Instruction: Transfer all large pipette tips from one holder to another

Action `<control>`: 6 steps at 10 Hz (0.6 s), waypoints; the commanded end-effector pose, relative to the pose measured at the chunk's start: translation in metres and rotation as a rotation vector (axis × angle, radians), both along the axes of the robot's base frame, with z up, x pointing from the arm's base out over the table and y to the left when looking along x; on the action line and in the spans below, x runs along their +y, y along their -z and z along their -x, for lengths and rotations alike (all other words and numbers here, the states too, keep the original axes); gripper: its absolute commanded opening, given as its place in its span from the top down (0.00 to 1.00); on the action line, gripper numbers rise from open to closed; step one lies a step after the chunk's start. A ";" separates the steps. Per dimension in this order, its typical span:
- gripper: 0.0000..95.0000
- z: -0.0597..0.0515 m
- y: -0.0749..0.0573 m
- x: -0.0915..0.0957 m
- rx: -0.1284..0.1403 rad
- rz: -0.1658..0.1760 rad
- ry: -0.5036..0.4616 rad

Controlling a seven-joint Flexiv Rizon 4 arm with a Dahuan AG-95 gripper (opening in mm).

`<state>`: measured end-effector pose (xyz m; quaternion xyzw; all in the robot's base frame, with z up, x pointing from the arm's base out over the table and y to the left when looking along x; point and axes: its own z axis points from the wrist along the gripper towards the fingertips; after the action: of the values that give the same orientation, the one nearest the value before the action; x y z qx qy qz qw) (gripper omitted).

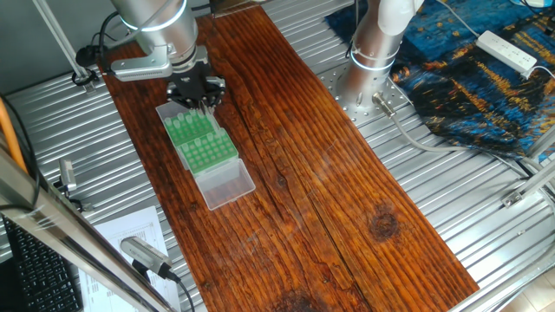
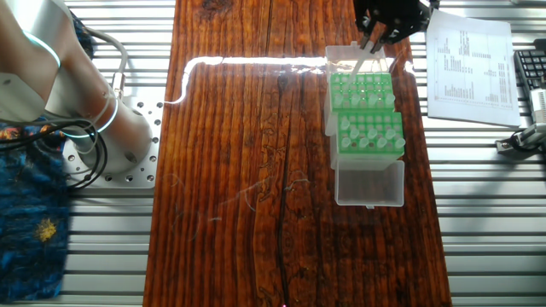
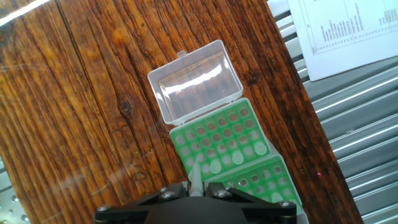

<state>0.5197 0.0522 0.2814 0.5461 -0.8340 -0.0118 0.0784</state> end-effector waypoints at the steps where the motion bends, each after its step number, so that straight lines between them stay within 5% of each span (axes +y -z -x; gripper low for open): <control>1: 1.00 -0.001 0.001 -0.001 -0.002 -0.003 -0.001; 6: 1.00 -0.002 0.004 0.001 -0.003 0.003 0.003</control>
<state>0.5211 0.0533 0.2767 0.5444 -0.8350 -0.0101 0.0787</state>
